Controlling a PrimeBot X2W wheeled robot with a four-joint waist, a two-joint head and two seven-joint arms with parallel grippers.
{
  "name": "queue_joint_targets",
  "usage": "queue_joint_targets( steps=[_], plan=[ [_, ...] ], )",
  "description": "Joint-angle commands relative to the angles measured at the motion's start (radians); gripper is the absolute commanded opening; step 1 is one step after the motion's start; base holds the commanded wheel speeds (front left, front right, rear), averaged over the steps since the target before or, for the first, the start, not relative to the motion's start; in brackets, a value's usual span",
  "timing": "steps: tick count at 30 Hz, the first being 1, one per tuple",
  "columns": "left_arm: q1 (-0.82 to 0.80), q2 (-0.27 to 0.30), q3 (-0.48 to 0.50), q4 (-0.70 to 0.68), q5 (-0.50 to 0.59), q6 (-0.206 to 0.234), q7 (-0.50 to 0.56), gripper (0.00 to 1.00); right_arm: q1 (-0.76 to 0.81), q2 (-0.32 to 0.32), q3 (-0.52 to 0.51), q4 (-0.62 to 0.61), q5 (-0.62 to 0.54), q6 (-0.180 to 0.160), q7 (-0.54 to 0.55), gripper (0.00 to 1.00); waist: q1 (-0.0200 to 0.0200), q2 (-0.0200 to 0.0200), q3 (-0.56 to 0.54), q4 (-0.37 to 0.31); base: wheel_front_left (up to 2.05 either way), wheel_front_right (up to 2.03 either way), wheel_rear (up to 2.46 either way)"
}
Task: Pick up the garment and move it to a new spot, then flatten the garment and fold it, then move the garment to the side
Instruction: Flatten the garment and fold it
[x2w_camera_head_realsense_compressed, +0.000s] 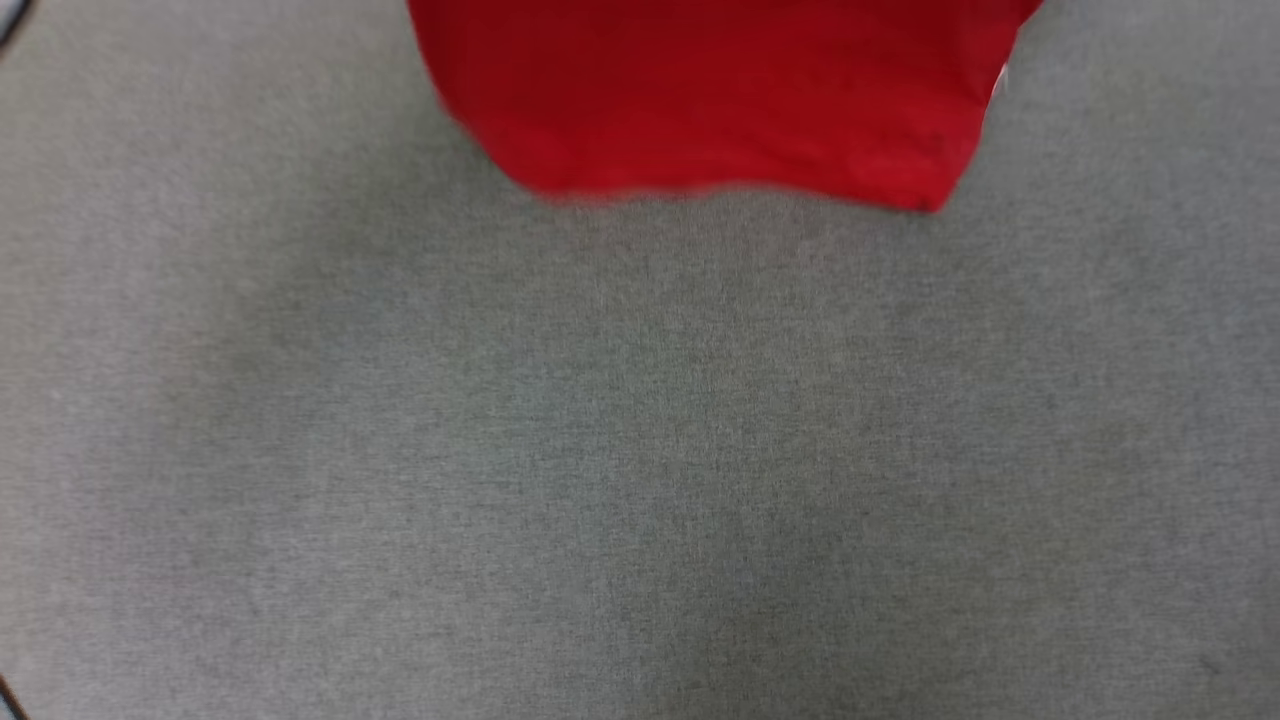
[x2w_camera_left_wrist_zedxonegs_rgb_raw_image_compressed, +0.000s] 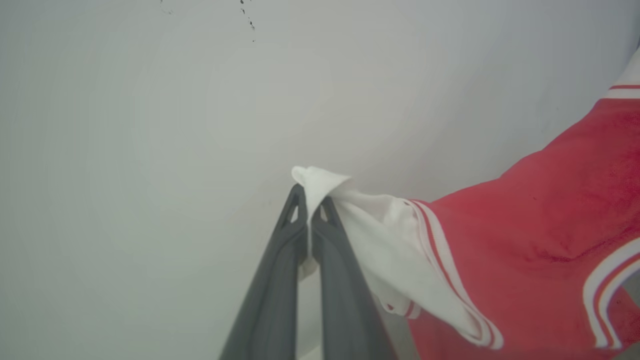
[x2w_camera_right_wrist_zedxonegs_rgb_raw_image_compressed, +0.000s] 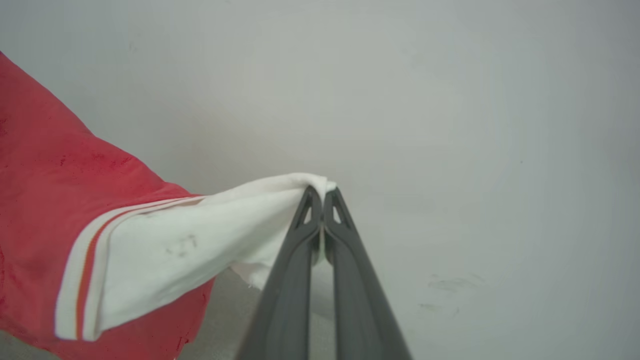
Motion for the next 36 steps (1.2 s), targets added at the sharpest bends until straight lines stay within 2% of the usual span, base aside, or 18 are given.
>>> queue_joint_targets(
  steps=[1,10,18,26,33,36],
  plan=[
    [-0.05,-0.012,0.009,0.029,0.017,-0.003,-0.017,0.0,-0.057,0.018,0.003,0.031,-0.021,-0.001,-0.029,0.0,-0.0001,0.0,0.058,-0.007,0.0,0.0,0.0],
    [-0.276,-0.079,0.032,0.228,0.06,-0.016,-0.113,0.0,-0.326,0.09,0.072,0.219,-0.087,-0.001,-0.148,0.0,-0.0001,0.0,0.121,-0.017,0.0,0.0,0.0],
    [-0.281,-0.1,0.0,0.319,0.047,-0.029,-0.174,0.0,-0.372,0.121,0.151,0.32,-0.073,-0.001,-0.224,0.0,-0.0001,0.0,0.139,-0.014,0.0,0.0,0.0],
    [-0.1,-0.075,-0.084,0.346,0.01,-0.03,-0.271,0.0,-0.2,0.156,0.265,0.424,-0.003,-0.001,-0.332,0.0,-0.0001,0.0,0.1,-0.011,0.0,0.0,0.0],
    [0.185,-0.024,-0.137,0.299,-0.048,-0.03,-0.352,0.0,0.015,0.163,0.381,0.424,0.084,-0.001,-0.436,0.0,-0.0001,0.0,0.011,-0.014,0.0,0.0,0.0],
    [0.32,-0.001,-0.144,0.259,-0.079,-0.004,-0.383,0.0,0.111,0.151,0.41,0.408,0.12,-0.001,-0.477,0.0,-0.0001,0.0,-0.035,-0.016,0.0,0.0,0.0]
  ],
)
